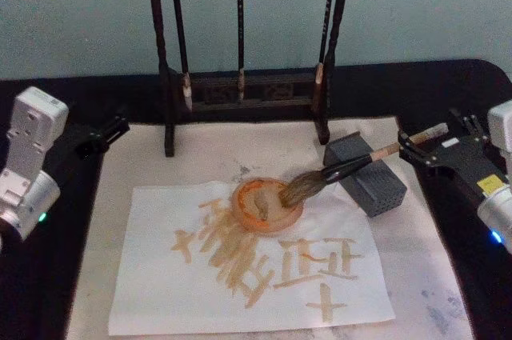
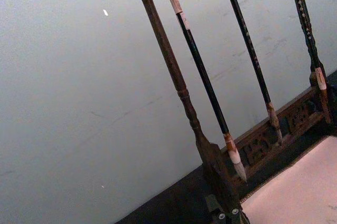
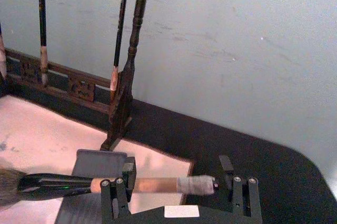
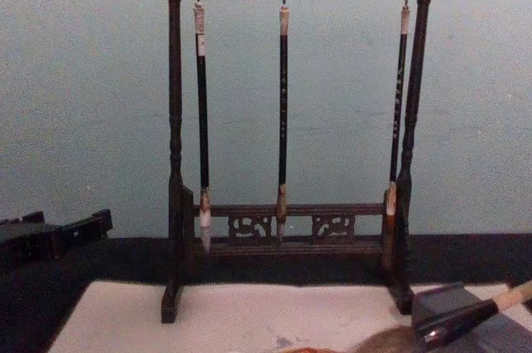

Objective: Pick up the brush from the inkstone, write on the paper, then place the brush back to its original position.

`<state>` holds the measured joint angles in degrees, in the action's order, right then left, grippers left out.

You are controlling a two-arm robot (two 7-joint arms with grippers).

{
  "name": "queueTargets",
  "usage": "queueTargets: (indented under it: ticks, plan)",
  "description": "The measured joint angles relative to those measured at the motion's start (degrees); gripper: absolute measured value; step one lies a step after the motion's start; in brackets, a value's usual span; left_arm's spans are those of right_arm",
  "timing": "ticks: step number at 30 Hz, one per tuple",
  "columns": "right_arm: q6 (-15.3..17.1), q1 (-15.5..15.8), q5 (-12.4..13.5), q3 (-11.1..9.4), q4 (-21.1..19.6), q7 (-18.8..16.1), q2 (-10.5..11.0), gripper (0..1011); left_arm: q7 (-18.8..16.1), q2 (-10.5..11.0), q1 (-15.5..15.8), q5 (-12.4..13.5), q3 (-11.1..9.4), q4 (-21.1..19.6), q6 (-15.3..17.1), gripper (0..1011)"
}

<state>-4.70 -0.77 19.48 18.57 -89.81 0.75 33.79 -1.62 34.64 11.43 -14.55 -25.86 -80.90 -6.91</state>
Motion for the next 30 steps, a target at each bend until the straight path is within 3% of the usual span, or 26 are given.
queueTargets:
  ticks: [8, 20, 30]
  plan:
    - [-0.78, 3.18, 4.11, -2.44, -0.88, -2.65, -1.23, 1003, 0.00, 0.00, 0.00, 0.00, 0.00, 0.00, 0.00, 1002]
    - [-1.84, 3.01, 11.70, -5.37, 3.84, -8.77, -6.06, 1003, 0.00, 0.00, 0.00, 0.00, 0.00, 0.00, 0.00, 1002]
    - [-2.49, 3.82, 15.10, -7.92, 5.57, -11.19, -8.55, 1003, 0.00, 0.00, 0.00, 0.00, 0.00, 0.00, 0.00, 1000]
